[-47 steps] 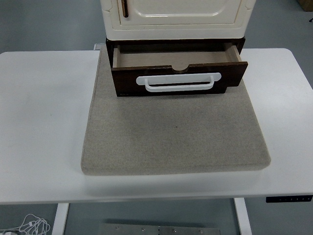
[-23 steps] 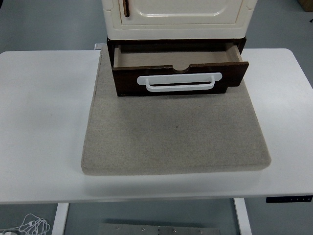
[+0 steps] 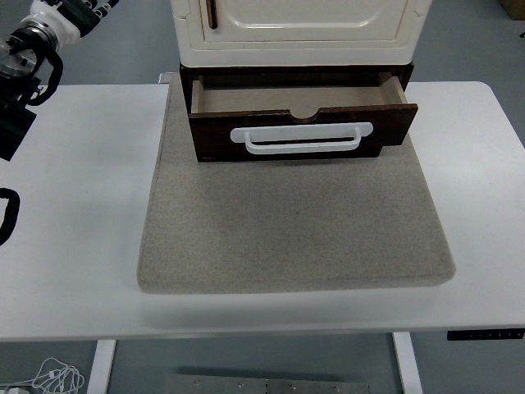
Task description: Open the drawer under the combination cabinet
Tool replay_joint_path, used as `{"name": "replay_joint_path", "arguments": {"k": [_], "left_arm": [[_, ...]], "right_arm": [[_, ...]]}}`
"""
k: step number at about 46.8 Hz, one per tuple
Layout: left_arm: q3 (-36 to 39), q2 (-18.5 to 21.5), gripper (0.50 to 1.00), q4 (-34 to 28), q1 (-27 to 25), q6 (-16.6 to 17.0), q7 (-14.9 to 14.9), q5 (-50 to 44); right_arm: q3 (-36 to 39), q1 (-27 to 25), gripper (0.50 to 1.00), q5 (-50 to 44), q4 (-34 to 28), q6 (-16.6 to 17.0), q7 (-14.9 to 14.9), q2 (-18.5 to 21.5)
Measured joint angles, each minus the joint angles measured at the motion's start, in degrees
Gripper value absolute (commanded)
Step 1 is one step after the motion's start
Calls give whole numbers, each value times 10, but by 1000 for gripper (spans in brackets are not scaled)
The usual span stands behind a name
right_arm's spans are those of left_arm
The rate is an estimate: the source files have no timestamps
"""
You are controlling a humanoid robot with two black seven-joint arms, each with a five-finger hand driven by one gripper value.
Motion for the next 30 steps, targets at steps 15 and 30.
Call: {"name": "replay_joint_path", "arguments": {"k": [15,30], "left_arm": [[-7,-25,1000,5,32,1,-5,-43],[-7,-30,1000,-1,45,-38,-9,-79]], "right_arm": [[0,-1,926,0,0,0,0,0],[0,-4,926,0,0,0,0,0]]}}
